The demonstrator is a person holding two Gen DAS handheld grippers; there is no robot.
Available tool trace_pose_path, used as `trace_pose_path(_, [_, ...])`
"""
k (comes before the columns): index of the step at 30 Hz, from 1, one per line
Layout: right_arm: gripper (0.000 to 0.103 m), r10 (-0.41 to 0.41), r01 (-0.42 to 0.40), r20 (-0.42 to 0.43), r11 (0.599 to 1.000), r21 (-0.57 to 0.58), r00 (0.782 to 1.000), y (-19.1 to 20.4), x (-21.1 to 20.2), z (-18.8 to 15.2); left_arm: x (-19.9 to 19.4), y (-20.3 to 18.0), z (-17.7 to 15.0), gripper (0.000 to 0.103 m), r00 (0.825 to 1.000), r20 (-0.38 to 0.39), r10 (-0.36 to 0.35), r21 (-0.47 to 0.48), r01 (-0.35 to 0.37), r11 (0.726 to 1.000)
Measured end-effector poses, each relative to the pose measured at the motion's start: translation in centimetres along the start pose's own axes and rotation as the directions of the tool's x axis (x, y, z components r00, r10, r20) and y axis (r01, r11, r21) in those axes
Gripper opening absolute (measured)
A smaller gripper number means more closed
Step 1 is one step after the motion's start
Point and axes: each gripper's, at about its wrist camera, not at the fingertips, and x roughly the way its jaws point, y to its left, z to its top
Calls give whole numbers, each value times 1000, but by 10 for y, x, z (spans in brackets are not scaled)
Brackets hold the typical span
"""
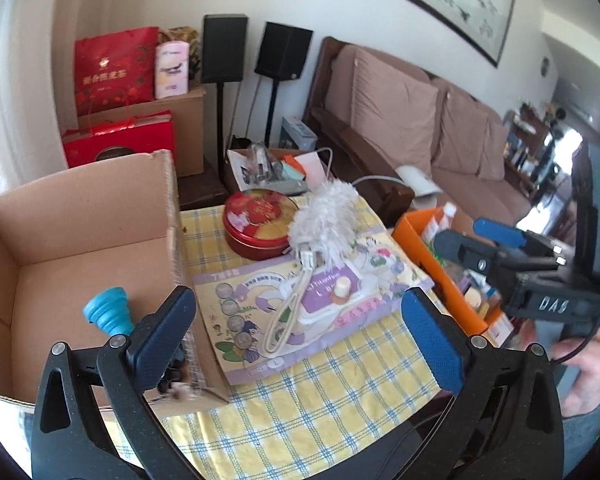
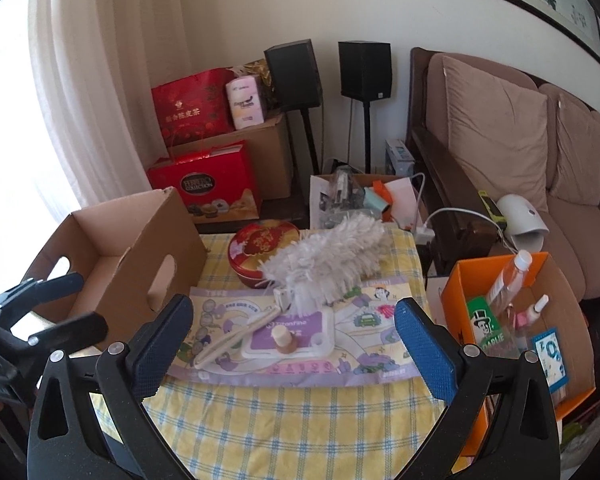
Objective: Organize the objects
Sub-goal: 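Withdraw both tools from the box back over the table, then close the left gripper on the white cable of the lanyard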
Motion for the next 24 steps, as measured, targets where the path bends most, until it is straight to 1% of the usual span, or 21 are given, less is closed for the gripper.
trace_pose_path(3, [102,1,-1,0,1000,19,1000,-8,-1,-6,8,-15,-6,103,1000,-5,4,59,-3,998])
trace_pose_path(5, [102,4,-4,-1,999,34,1000,-13,-1,-10,16,-26,-9,101,1000,-19,20,94,-18,995])
trace_pose_path(6, [102,5,-5,-2,999,40,1000,-15,-1,-11,20,-29,-11,100,999,-25,24,103,-21,994])
trace_pose_path(8, [102,4,-4,-4,999,52,1000,-20,-1,-14,29,-36,-14,94,999,-42,26,117,-21,993])
trace_pose_path(10, [102,1,-1,-5,998,62,1000,-25,-2,-17,36,-39,-17,91,998,-51,29,126,-22,992])
trace_pose_path(12, [102,-3,3,-4,997,72,1000,-29,-3,-20,46,-42,-20,83,997,-66,44,144,-34,989])
trace_pose_path(14, [102,-2,2,-4,997,81,1000,-33,-3,-22,56,-44,-23,71,994,-87,62,162,-47,986])
trace_pose_path(15, [102,0,1,-5,996,86,1000,-35,-3,-23,61,-45,-25,68,993,-99,69,170,-51,984])
trace_pose_path(17, [102,1,-1,-6,996,93,1000,-37,-4,-26,75,-46,-30,58,988,-126,92,190,-67,979])
trace_pose_path(19, [102,4,-3,-8,995,97,1000,-39,-3,-28,85,-46,-33,55,983,-146,114,204,-83,976])
trace_pose_path(21, [102,5,-3,-12,995,98,1000,-40,-2,-30,97,-44,-36,54,977,-164,133,213,-97,972])
trace_pose_path(23, [102,7,-6,-16,995,101,1000,-41,-1,-31,107,-41,-39,48,972,-180,151,217,-111,970])
trace_pose_path(24, [102,9,-8,-16,995,103,1000,-42,0,-31,111,-40,-40,47,969,-188,160,219,-117,969])
